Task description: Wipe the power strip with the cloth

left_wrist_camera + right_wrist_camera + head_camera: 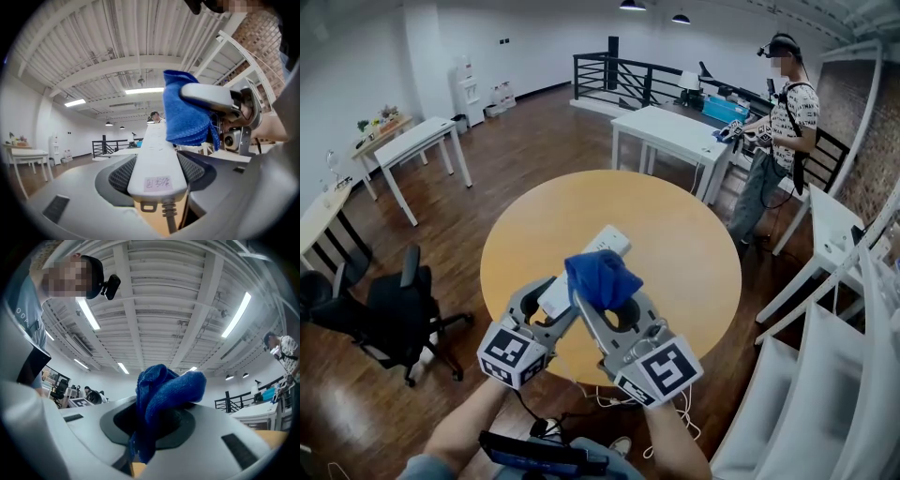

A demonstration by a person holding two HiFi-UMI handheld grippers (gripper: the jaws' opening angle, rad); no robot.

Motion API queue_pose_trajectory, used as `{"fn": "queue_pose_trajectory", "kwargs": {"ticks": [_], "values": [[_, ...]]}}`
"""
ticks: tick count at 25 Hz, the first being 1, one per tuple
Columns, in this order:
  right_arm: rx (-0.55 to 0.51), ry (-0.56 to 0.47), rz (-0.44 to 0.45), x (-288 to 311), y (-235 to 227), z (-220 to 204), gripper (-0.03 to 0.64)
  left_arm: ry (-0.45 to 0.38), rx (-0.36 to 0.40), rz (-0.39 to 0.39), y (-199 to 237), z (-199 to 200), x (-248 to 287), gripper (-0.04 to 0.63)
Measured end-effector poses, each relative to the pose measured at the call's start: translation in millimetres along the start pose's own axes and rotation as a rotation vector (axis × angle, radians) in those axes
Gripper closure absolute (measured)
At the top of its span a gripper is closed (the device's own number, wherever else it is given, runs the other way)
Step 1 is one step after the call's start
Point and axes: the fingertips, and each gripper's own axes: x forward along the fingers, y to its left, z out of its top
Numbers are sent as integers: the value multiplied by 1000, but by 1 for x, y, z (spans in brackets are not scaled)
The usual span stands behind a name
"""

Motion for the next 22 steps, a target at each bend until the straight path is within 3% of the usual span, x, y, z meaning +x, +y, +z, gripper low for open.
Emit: {"fn": "queue_pose_trajectory", "kwargs": {"ticks": [5, 11, 22], "values": [[-13, 17, -30, -14, -8, -14, 557, -28, -57, 19, 10, 8, -5, 310], [-20, 46, -43, -17, -15, -25, 557, -40, -52, 2, 3, 15, -7, 310], [-67, 29, -106, -29, -54, 3, 555, -50, -27, -49, -7, 28, -16, 313]]}}
